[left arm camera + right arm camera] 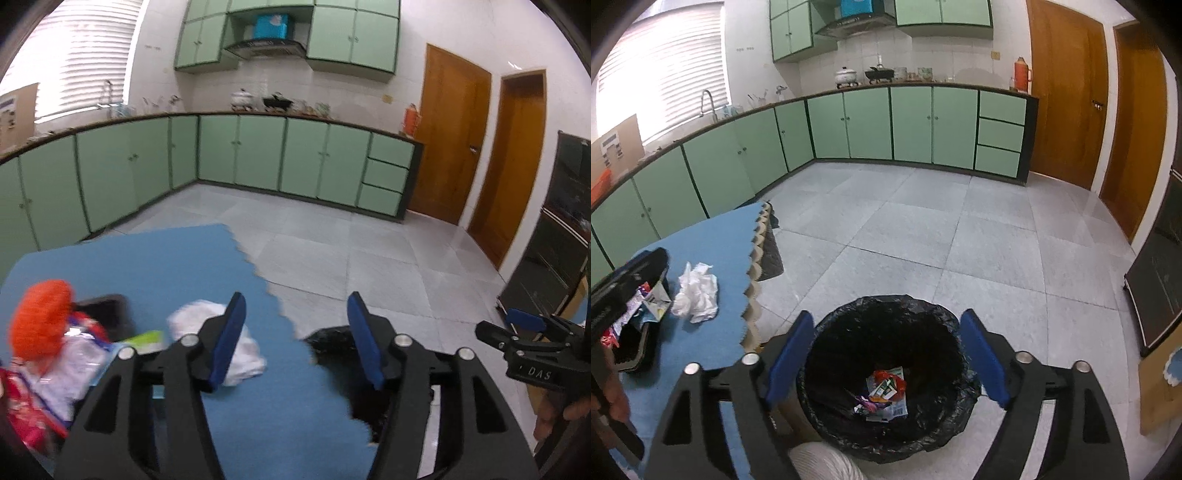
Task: Collect trash
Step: 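Drop the milk carton and chip bag into the black bin, opening both tools, then grasp the plastic bottle with the left tool while the right tool grasps the red paper cup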
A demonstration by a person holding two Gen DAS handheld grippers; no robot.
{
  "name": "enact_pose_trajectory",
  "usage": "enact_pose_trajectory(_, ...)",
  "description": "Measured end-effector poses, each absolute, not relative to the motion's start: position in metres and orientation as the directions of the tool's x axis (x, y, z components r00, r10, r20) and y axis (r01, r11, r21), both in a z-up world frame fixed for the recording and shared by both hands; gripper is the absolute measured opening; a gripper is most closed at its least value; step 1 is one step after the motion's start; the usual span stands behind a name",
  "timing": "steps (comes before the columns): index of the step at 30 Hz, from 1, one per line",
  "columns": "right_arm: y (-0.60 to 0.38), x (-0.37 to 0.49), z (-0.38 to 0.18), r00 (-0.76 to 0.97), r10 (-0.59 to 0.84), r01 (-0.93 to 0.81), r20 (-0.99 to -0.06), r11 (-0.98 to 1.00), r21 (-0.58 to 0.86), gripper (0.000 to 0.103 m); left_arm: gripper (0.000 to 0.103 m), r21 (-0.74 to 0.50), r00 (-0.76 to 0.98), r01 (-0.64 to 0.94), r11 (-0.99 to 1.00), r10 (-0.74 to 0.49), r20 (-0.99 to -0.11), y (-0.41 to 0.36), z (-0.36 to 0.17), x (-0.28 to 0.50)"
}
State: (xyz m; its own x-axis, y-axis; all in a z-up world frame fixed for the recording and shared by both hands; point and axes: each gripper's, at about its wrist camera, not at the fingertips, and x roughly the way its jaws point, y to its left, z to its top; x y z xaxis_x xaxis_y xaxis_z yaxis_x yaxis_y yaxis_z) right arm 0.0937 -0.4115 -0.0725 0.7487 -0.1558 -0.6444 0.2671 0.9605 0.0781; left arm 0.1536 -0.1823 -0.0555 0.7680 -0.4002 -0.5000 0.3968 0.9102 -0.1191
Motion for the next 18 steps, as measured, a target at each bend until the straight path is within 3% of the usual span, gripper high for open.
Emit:
enact_pose_trajectory(4, -0.394, 0.094, -0.064, 0.772, -0.141, 0.251, -0.62, 0.964, 0.092, 0.095, 0.069, -0.091, 0.824, 0.312, 0.946, -0.317, -0.47, -0.136, -0.041, 0.144)
enact_pose_trajectory(18, -0.292, 0.128, -0.065, 0.794, 0.044, 0.061, -0.606, 0.987, 0.151, 0.097, 0.082, 0.025, 0.894, 0.008, 1.0, 0.005, -0.447, 0.006, -0.03, 0.103)
